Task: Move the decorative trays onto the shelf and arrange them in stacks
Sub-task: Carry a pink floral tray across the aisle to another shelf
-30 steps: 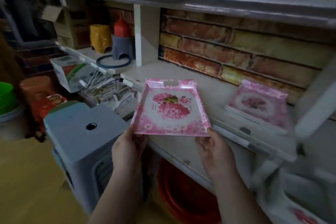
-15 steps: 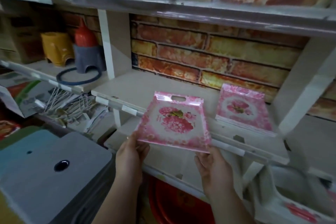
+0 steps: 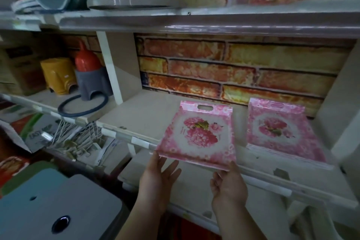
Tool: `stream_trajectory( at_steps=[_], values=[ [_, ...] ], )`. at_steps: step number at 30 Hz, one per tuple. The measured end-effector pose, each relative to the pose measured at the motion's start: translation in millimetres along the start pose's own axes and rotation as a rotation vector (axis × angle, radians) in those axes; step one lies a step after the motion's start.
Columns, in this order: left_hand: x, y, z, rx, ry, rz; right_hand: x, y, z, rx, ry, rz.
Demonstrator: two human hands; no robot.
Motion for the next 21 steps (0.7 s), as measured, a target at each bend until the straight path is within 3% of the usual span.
stream_trajectory(
  at_steps=[3,8,21],
  values=[
    [1,-14,-7,0.026,-0.057,0.01,-4,-13,-6,-0.045,-0.002,-0.017],
    [7,-34,-15,0.075,-0.065,0.027,-6,-34,-8,0.014,-0.07,-0.057],
    [0,-91,-28,0.13,0.164,0.099,17,-26,-34,0.203,-0.12,-0.096]
  ],
)
Point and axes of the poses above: each hand's wrist, its own y-axis away from the middle knuckle, its own z-axis out of the back of the hand, x = y × z, the point moved 2 cm from there along -y, towards the middle knuckle, and after that the axes turned 9 degrees about x, right-handed, at the moved point
